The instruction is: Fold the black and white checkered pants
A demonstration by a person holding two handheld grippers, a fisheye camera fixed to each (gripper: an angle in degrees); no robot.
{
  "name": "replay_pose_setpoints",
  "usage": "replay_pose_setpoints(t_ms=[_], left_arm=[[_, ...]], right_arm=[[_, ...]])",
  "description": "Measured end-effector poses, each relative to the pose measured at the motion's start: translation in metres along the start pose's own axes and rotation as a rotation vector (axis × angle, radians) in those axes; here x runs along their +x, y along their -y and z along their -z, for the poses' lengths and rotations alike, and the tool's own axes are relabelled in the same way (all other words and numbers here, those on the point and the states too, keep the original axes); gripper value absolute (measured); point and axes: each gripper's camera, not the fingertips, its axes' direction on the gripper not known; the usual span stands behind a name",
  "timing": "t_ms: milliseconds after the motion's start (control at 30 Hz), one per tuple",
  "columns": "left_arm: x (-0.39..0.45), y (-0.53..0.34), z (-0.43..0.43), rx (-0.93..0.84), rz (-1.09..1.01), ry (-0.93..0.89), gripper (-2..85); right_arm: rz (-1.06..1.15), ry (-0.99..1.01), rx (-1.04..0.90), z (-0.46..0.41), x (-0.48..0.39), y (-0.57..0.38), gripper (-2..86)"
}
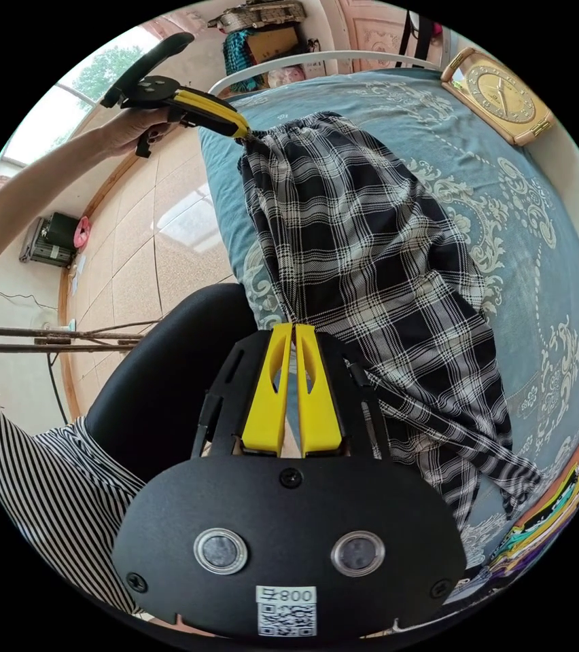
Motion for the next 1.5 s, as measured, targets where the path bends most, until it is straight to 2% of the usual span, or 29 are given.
replay_pose_setpoints(t_ms=[333,733,1000,1200,1500], left_arm=[[-0.005,-0.029,-0.030,0.002,0.042,-0.017,1.4],[-0.023,-0.072,-0.058,0.076,0.234,-0.135,1.8],[-0.018,-0.103,-0.061,0.191,0.288,-0.169,1.5],[0.005,-0.097,-0.070,0.291,0.253,-0.216,0.3],[0.009,-0.099,-0.140,0.092,0.371,-0.217,-0.2]], right_arm=[[-0.002,-0.028,-0.036,-0.038,-0.020,0.012,0.5],[-0.021,-0.077,0.003,-0.064,-0.041,0.012,0.8],[-0.035,-0.123,0.040,-0.080,-0.051,0.006,0.9],[-0.043,-0.134,0.052,-0.093,-0.051,0.002,1.0],[-0.099,-0.078,0.068,-0.109,-0.032,-0.009,1.8]])
